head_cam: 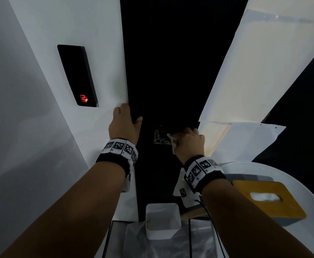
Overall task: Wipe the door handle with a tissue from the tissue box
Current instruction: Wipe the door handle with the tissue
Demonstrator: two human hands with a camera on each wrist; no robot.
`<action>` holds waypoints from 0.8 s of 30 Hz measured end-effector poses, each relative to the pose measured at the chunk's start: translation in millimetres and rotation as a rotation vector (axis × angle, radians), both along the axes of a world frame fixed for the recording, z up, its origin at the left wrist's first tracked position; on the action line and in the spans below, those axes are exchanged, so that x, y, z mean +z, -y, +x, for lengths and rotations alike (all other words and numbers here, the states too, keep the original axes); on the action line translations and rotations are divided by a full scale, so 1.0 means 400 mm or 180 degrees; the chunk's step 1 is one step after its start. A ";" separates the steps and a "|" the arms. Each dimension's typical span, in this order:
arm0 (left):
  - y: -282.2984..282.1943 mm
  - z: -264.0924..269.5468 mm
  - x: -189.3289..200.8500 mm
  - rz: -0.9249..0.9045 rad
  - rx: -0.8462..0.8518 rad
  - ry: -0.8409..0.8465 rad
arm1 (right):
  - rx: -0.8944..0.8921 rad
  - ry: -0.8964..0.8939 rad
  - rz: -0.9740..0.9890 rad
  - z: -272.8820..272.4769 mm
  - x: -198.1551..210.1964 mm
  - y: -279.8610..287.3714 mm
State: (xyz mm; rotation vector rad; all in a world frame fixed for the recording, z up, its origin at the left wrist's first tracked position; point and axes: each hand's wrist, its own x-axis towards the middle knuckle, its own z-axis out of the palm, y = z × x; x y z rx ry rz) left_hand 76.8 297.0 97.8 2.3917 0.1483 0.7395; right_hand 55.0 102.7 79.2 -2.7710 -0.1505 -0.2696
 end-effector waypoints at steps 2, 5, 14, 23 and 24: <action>-0.002 0.002 -0.003 -0.0022 0.0002 0.0034 | 0.0233 -0.0008 0.0078 -0.005 0.000 -0.013; -0.004 0.002 -0.006 -0.0188 0.0010 0.0094 | 0.0393 0.0054 0.0671 -0.005 0.011 -0.015; -0.014 -0.011 -0.017 -0.0068 -0.0564 0.0443 | 0.0440 0.0256 0.1350 -0.002 0.053 -0.023; -0.003 -0.052 -0.035 -0.0142 -0.1179 0.0102 | 0.0119 0.0323 0.1428 -0.005 0.052 -0.065; 0.000 -0.055 -0.035 -0.0092 -0.1241 0.0049 | 0.0133 0.0338 0.1435 -0.006 0.051 -0.070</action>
